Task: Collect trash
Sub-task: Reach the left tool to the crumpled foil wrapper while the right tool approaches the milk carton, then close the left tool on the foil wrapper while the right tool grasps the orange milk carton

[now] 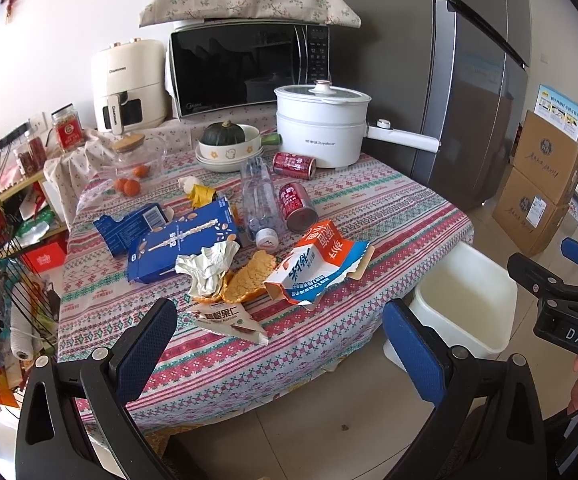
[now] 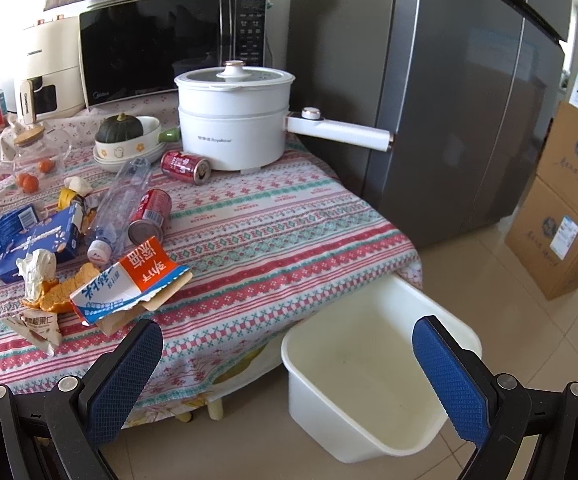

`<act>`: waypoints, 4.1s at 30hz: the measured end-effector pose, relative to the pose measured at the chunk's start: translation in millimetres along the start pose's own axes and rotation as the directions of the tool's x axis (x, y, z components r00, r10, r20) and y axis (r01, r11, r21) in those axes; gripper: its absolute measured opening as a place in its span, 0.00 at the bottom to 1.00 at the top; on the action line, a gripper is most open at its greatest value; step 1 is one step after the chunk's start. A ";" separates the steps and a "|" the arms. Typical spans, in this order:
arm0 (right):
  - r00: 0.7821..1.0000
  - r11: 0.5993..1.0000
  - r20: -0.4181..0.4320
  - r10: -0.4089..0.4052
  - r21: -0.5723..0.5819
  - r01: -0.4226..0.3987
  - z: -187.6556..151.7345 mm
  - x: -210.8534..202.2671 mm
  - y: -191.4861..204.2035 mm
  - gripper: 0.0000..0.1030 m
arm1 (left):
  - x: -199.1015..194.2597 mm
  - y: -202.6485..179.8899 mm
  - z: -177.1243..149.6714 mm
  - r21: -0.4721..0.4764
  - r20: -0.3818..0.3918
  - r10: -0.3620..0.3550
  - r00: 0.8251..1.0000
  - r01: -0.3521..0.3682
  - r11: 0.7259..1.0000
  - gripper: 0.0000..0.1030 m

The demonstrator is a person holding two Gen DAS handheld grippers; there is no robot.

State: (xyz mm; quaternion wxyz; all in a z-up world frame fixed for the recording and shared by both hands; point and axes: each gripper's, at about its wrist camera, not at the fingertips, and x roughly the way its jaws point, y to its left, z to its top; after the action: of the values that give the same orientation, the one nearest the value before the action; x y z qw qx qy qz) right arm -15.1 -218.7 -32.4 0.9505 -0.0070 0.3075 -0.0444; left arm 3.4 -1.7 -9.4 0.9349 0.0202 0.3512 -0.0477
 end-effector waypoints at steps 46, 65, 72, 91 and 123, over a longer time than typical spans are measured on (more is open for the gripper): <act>0.881 0.977 -0.424 0.210 0.071 -0.199 29.1 134.8 14.6 1.00 | 190.8 104.7 49.8 -0.283 -0.401 -0.175 0.899 0.061 0.957 0.90; 0.871 0.960 -0.412 0.268 0.190 -0.206 46.2 178.1 58.2 1.00 | 169.0 117.9 61.5 -0.302 -0.288 -0.225 0.931 0.135 0.944 0.25; 0.840 0.940 -0.428 0.332 0.224 -0.258 43.9 190.9 88.0 1.00 | 131.2 122.0 65.5 -0.265 -0.219 -0.246 0.944 0.185 0.946 0.25; 0.778 0.881 -0.458 0.430 0.401 -0.250 24.5 236.9 116.2 0.80 | 136.1 133.6 54.3 -0.219 -0.264 -0.207 0.942 0.150 0.964 0.26; 0.716 0.769 -0.377 0.588 0.534 -0.350 32.1 226.5 89.2 0.85 | 137.4 107.5 54.9 -0.202 -0.273 -0.233 0.933 0.180 0.963 0.26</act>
State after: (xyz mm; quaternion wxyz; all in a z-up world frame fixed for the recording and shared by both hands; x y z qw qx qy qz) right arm 193.7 -150.4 -142.2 0.7849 0.2930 0.5280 0.1388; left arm 153.3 90.9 -58.2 0.8599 -0.0918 0.4896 -0.1116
